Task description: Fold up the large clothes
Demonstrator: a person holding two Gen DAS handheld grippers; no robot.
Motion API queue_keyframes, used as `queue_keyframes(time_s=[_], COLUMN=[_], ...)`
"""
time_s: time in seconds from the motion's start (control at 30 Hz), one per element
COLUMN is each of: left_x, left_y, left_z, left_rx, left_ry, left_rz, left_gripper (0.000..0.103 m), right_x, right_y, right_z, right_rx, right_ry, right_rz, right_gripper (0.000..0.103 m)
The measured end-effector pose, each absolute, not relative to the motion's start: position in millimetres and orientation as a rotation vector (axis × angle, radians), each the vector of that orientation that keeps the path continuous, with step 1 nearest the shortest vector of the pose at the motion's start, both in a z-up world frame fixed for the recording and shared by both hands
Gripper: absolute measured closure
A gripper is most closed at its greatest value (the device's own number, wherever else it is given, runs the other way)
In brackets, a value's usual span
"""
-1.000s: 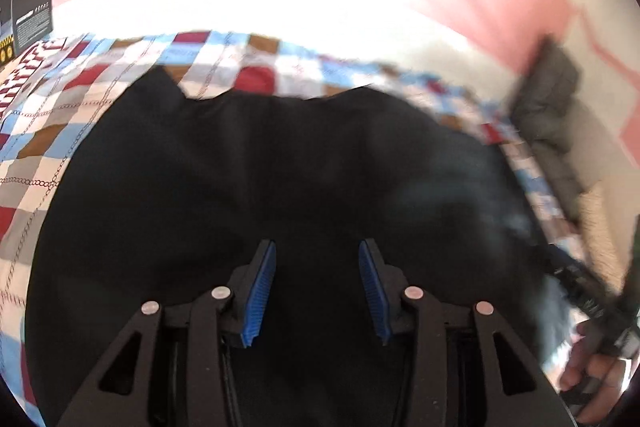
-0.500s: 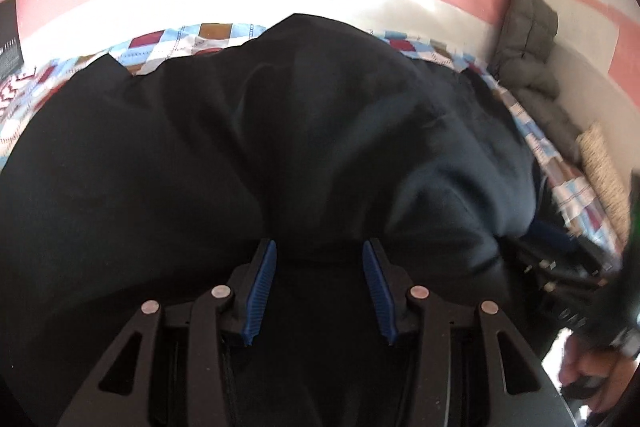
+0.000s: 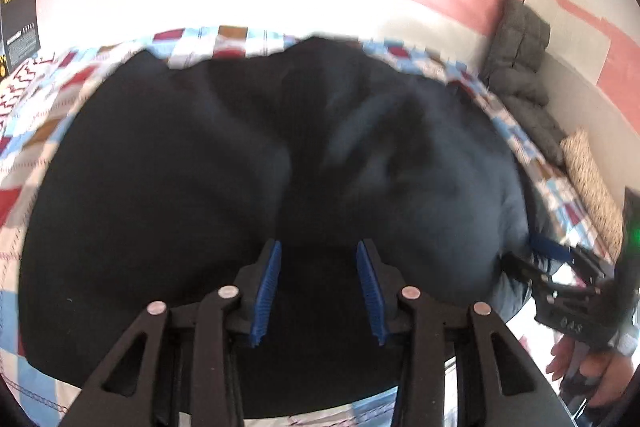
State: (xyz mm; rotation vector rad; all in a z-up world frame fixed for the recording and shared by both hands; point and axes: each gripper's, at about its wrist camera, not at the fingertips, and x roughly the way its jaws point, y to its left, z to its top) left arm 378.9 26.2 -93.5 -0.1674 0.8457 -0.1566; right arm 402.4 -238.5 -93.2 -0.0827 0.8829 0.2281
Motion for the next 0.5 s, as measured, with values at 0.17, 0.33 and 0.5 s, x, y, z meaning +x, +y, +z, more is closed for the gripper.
queue_keyframes(time_s=[0.17, 0.33, 0.5], left_x=[391.6, 369.2, 339.9], left_y=[26.3, 37.6, 80.1], left_z=[-102.6, -85.8, -88.5], left_rx=[-0.180, -0.218, -0.234], left_ry=[0.872, 0.875, 0.828], left_rz=[-0.153, -0.164, -0.057], left_gripper=[0.062, 0.063, 0.069], right_x=[415.9, 398.3, 383.4], right_y=[-232.1, -236.0, -241.6], right_z=[-100.9, -72.4, -70.7], right_rx=[-0.095, -0.036, -0.034], right_ry=[0.909, 0.881, 0.848], right_rz=[0.219, 0.228, 0.227], right_gripper=[0.026, 0.026, 0.026])
